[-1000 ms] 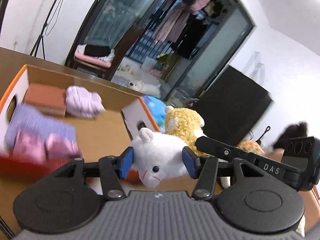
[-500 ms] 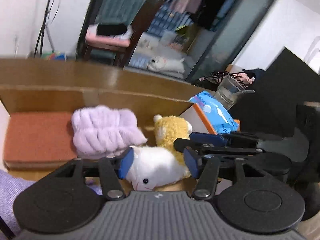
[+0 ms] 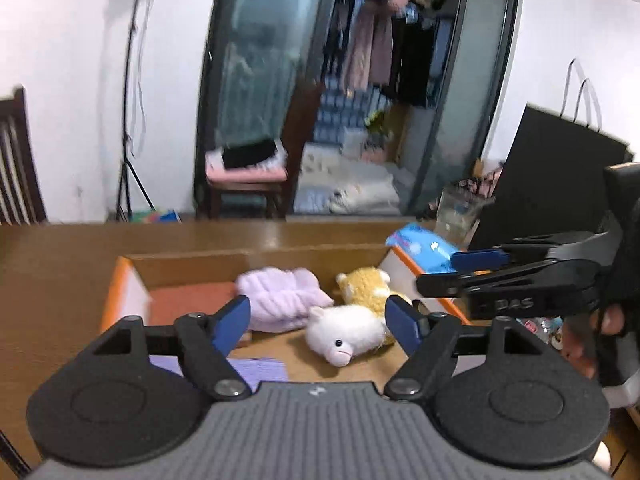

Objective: Organize soft objects
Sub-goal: 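Move both grippers back to the pile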

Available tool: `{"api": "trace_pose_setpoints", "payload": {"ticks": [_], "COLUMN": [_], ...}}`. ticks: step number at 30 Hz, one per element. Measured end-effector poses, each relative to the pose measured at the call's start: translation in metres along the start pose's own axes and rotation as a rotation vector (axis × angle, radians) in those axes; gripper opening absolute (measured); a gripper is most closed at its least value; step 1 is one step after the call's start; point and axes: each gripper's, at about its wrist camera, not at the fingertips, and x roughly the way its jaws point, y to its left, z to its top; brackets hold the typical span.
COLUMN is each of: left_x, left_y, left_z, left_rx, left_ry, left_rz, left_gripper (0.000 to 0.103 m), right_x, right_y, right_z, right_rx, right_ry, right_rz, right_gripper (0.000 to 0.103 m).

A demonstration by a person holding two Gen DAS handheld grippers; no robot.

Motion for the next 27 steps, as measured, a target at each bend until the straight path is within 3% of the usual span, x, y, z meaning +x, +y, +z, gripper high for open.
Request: {"api": "trace_pose_setpoints", "payload": {"ticks": [5,13,17,24,27], "left_x": [-0.061,-0.123,-0.140,-0.168,-0.180], "left_y": [0.000,-0.013,-0.017,-0.033,-0.043], "left_z": [-0.011,-0.054,-0.079,-0.122,-0.145], "left_rx": [-0.003,-0.034,-0.070,-0.082,-0.055], "left_ry": [-0.047,-0.074,-0.067,-0.093,-0.094], "left_rz": [0.060,0.069,0.062,0.116,0.148], "left_gripper": [0.079,0.080,0.082,0.085,0.087], "right_x": [-0.062,-0.134,-0.156,-0.186,-0.193], "right_y": [0.023,0.055,0.068,0.081,0.088], "right_z": [-0.007,-0.042,-0.068,-0.122,-0.149], "right_rx": [-0.063,-0.112,-0.125,-0.111,-0.089], "right_ry": [-0.085,-0.149,-0.161,-0.174,-0.168], "right_rz": [-0.005,0.051,0.083,0.150,0.131], "right_gripper": [0.061,0.062,0.063,0.071,0.071]}}
